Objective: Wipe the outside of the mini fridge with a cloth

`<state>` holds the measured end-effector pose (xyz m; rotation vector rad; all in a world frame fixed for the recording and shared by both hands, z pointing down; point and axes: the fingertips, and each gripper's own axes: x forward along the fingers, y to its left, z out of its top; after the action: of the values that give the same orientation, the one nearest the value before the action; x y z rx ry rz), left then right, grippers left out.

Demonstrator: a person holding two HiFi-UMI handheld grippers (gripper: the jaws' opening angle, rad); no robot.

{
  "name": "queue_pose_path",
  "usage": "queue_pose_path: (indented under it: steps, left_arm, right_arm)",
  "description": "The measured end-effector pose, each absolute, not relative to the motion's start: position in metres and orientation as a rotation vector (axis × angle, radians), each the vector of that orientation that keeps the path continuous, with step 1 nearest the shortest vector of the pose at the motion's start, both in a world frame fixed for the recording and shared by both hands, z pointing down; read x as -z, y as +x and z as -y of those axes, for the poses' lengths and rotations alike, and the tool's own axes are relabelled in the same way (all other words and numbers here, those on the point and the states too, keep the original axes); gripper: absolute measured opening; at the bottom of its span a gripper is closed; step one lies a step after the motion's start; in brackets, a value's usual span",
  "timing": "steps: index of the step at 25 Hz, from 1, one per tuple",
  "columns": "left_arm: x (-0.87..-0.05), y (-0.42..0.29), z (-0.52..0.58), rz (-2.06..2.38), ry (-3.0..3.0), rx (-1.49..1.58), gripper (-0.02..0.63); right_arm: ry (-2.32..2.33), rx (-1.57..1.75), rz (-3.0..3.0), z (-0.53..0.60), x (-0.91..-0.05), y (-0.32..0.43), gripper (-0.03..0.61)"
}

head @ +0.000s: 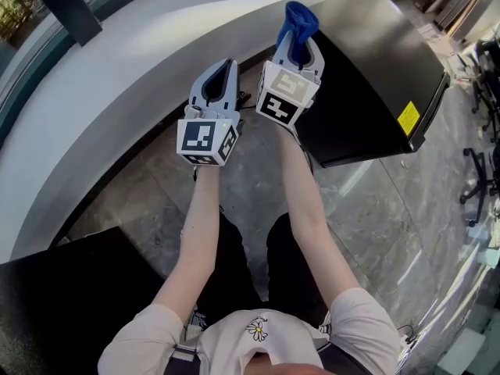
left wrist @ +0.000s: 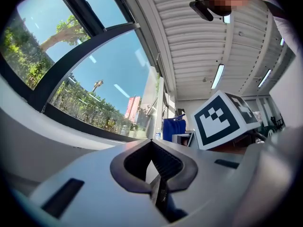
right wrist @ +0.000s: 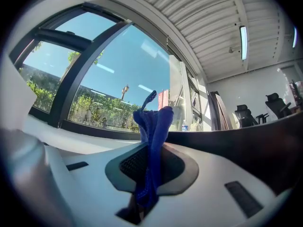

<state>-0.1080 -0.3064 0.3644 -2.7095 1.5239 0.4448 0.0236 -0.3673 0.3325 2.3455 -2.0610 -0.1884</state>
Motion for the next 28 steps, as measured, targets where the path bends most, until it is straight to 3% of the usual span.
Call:
queue_pose_path:
  steps: [21, 28]
  left_arm:
    - [-0.365, 0.017, 0.267, -1.418, -2.93, -0.321, 0.005]
    - [-0.355, 0.06, 0.236, -1.181, -3.008, -0.337, 0.005]
  right_arm:
    - [2.566, 0.116, 1.851, 0.25, -0.324, 0.123, 0.061]
    - [2.576, 0.139, 1.782, 0.203, -0.328, 0.159, 0.061]
